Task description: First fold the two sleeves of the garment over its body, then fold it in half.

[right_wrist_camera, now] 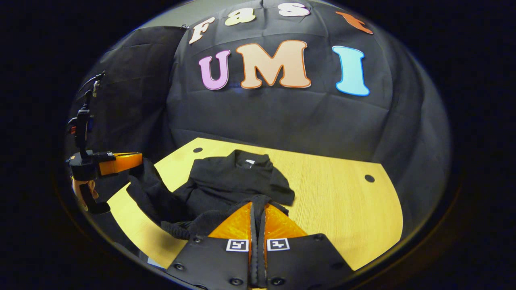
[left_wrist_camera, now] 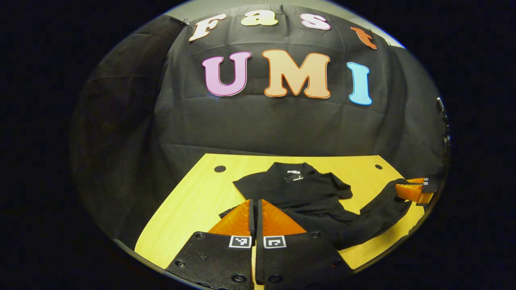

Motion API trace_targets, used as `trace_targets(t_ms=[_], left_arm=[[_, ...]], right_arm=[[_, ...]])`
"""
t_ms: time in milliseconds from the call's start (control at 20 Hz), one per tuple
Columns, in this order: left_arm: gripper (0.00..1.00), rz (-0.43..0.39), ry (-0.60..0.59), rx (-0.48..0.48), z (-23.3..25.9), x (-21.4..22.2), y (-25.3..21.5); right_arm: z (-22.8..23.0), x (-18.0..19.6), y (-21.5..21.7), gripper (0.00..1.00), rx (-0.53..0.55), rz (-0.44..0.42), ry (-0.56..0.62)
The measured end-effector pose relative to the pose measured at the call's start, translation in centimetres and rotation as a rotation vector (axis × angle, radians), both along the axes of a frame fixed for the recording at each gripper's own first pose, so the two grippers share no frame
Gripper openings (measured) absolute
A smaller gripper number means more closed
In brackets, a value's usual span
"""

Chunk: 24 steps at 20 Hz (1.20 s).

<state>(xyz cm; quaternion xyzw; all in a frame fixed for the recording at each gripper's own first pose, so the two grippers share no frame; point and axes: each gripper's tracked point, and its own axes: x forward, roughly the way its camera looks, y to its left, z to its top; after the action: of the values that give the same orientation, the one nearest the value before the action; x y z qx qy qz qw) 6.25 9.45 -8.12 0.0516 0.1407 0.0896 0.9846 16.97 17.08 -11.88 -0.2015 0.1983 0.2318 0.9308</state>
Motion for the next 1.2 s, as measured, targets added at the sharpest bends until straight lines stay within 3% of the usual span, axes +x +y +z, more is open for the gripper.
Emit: trace_targets(t_ms=[300, 550, 900, 1200], left_arm=[[0.00, -0.013, -0.038, -0.002, 1.9, 6.5, 1.9], [0.00, 0.000, -0.030, -0.006, 1.0, 11.2, 3.9], [0.00, 0.005, 0.027, -0.005, -3.4, 18.9, 6.5], [0.00, -0.003, 0.095, 0.004, -7.4, 22.8, 7.8]], right_arm=[[2.7, 5.8, 3.6, 0.02, -0.010, -0.026, -0.083], [2.5, 11.1, 6.4, 0.02, -0.011, -0.037, -0.086], [-1.3, 19.8, 7.2, 0.02, -0.049, -0.111, -0.063], [-4.4, 24.5, 7.5, 0.02, -0.069, -0.173, -0.039]])
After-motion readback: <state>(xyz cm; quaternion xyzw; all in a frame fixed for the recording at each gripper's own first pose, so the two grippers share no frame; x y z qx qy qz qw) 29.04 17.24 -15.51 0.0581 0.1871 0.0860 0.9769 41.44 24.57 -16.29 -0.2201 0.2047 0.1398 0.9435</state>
